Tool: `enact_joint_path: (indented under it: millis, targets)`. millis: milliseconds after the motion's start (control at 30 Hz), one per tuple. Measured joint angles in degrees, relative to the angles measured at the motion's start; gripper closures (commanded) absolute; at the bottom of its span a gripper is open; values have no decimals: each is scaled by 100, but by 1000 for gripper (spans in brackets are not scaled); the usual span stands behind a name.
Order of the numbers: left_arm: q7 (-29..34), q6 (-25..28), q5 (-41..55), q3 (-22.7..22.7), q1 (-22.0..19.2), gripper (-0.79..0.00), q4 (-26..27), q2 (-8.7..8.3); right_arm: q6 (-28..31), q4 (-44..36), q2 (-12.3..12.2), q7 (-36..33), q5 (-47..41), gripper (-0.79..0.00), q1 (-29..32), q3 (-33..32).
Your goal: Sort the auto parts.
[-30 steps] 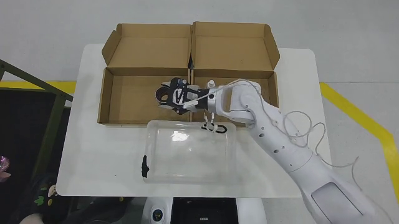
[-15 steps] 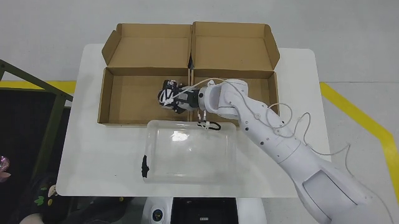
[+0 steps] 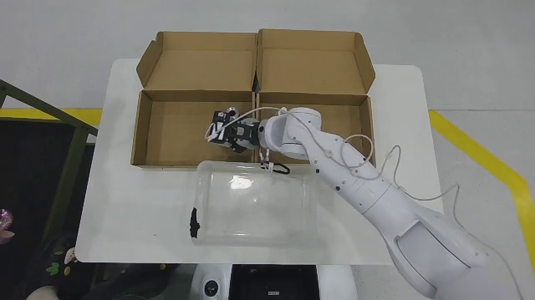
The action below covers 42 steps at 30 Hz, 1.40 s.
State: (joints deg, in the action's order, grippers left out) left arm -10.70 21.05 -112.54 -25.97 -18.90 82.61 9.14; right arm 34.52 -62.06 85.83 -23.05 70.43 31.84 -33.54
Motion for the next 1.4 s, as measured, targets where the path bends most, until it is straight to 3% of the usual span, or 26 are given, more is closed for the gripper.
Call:
enact_joint_path:
  millis: [333, 467, 567, 1067, 1400]
  targets:
    - [0, 0, 0, 0, 0, -785, 0, 0, -10, 153, 97, -73, 115, -369, -23, 35]
    - [0, 0, 0, 0, 0, -785, 0, 0, 9, 110, 97, -105, 159, -388, -4, -21]
    - [0, 0, 0, 0, 0, -785, 0, 0, 37, 38, 88, -136, 181, -520, 23, -76]
    - [0, 0, 0, 0, 0, -785, 0, 0, 236, -1311, -114, 106, 523, -533, 447, -584]
    - [0, 0, 0, 0, 0, -785, 0, 0, 457, -3008, -522, 187, 933, -579, 1540, -1543]
